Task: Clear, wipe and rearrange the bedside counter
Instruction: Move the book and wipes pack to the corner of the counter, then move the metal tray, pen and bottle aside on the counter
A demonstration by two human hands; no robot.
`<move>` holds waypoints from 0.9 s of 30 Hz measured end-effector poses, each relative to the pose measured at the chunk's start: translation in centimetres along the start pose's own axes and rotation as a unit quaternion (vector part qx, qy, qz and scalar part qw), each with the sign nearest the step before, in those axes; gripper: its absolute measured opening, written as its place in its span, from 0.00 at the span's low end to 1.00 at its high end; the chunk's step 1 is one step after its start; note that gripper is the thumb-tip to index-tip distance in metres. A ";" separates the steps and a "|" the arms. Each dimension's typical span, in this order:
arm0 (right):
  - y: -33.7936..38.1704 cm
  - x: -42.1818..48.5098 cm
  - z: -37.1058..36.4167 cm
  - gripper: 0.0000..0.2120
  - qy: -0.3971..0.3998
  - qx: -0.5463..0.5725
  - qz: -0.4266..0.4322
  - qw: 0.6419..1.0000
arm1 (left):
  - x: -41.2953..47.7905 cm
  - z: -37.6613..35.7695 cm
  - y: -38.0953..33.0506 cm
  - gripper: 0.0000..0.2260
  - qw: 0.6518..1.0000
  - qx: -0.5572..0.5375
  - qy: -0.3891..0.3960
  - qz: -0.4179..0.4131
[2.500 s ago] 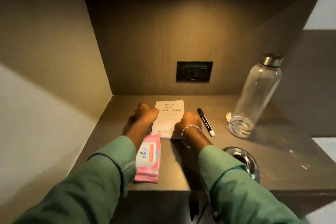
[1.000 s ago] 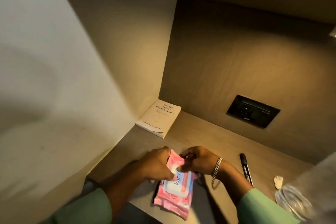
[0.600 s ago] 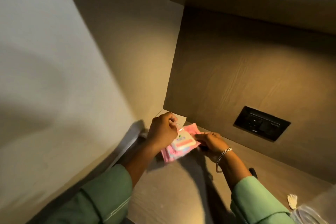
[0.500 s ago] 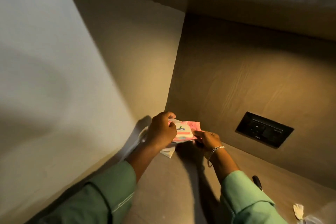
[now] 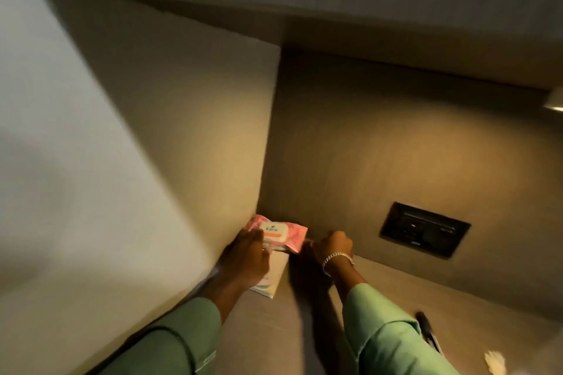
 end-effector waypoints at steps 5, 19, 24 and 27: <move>-3.4 -2.8 8.2 0.11 0.030 -0.065 0.019 0.997 | -2.8 0.9 -8.1 0.21 0.981 -0.164 -0.059 -0.084; -24.0 -24.9 27.6 0.05 -0.116 -0.044 -0.160 0.979 | -20.8 -6.4 -31.1 0.09 0.882 -0.205 0.374 -0.201; -25.7 -26.2 24.4 0.07 -0.044 0.017 -0.201 0.978 | -23.0 -6.9 -30.2 0.07 0.899 -0.160 0.358 -0.196; -25.0 -25.1 22.5 0.06 -0.040 0.127 -0.208 0.969 | -21.6 -6.5 -28.1 0.10 0.912 -0.194 0.334 -0.139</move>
Point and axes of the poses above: each hand's wrist, its own x-axis towards the middle knuckle, its own z-axis out of the back of the hand, y = z × x, the point moved 7 cm from there along x, towards the middle knuckle, and after that the axes turned 5 degrees about x, right-handed, at the moved point
